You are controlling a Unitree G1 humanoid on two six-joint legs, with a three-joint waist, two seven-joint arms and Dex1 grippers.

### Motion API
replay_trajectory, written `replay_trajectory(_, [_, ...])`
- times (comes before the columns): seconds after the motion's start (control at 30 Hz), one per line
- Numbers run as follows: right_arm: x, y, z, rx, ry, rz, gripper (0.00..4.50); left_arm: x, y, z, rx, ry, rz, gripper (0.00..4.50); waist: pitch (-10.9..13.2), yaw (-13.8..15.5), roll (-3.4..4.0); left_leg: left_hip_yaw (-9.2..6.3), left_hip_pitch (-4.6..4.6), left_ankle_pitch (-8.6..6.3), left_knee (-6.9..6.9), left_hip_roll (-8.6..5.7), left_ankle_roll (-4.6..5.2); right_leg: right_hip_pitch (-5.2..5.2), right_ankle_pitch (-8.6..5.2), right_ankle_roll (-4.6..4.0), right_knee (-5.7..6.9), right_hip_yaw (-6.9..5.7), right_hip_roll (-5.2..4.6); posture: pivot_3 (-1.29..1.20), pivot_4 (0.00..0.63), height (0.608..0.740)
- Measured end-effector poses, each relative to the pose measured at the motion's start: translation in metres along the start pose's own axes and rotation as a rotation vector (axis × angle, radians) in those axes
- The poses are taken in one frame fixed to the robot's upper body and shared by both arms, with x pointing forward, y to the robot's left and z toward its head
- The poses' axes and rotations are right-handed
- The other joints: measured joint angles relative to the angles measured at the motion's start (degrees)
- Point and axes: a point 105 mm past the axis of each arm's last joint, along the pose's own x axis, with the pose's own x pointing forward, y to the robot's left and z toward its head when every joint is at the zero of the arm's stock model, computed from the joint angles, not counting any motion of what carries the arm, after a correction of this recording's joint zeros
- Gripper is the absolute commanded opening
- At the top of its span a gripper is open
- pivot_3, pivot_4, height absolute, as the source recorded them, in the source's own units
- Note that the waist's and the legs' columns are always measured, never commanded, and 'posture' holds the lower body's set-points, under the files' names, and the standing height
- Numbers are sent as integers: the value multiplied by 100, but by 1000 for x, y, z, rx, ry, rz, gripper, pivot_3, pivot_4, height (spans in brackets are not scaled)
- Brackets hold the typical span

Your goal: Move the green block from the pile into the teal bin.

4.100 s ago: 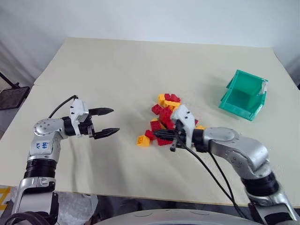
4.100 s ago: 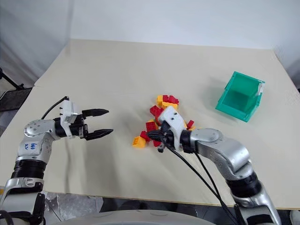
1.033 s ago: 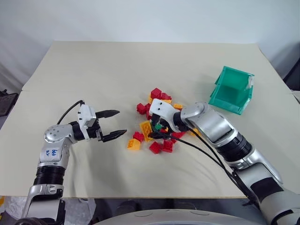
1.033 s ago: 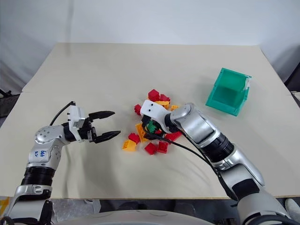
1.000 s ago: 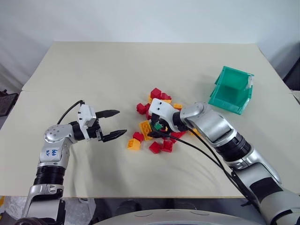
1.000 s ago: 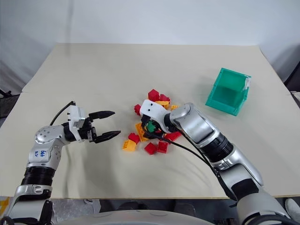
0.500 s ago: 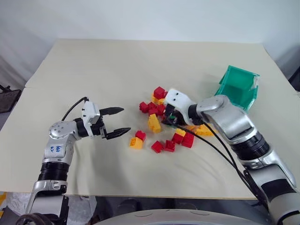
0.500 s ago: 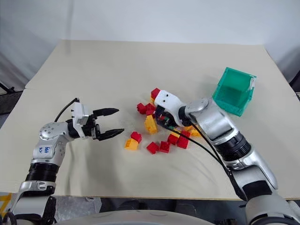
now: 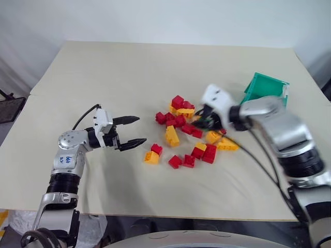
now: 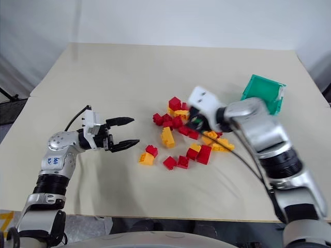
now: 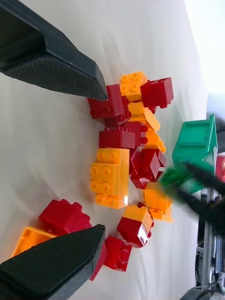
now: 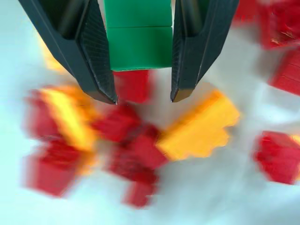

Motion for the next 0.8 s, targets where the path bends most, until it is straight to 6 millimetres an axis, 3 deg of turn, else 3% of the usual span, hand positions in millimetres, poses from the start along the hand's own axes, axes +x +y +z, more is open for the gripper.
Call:
replay_trajectory(0.13, [-34, -59, -7, 41, -33, -251, 1391, 24, -2, 9, 16, -35, -26, 4500, 1, 26, -3, 4, 0, 0, -2, 2, 0, 2, 3, 1, -3, -1, 1, 0, 150, 740])
replay_trajectory(0.2, [-43, -77, -17, 49, -24, -334, 1391, 35, 0, 15, 37, -46, -21, 4500, 2, 20, -3, 9, 0, 0, -4, 2, 1, 1, 3, 1, -3, 0, 1, 0, 150, 740])
replay_trajectory(0.4, [-52, -126, -60, 94, 43, -584, 1391, 80, -1, 29, 40, -85, -19, 4500, 2, 3, -3, 62, 0, 4, -5, 2, 6, 2, 6, 5, -4, 2, 1, 0, 150, 740])
replay_trajectory(0.53, [-31, -135, -79, 176, 7, -634, 2731, 111, 5, 40, 56, -82, -9, 4500, 3, -52, -5, 65, 0, 6, -7, 11, 5, 2, 7, 5, -4, 0, 7, 0, 150, 740])
replay_trajectory(0.67, [-24, -133, -84, 177, -15, -616, 4084, 114, 13, 45, 74, -70, 22, 4500, 10, -126, 9, 64, 0, 7, -13, 12, 6, 1, 7, 5, -8, 2, 7, 0, 150, 740])
replay_trajectory(0.73, [-25, -133, -82, 173, -32, -611, 4413, 114, 13, 43, 68, -66, 24, 4500, 10, -132, 8, 63, -2, 7, -12, 12, 6, 1, 7, 5, -10, 1, 7, 0, 150, 740])
replay_trajectory(0.8, [-26, -131, -74, 167, -68, -591, 4413, 109, 15, 41, 65, -58, 32, 4500, 10, -130, 9, 57, -1, 7, -12, 13, 6, 1, 7, 4, -8, 2, 7, 0, 150, 740])
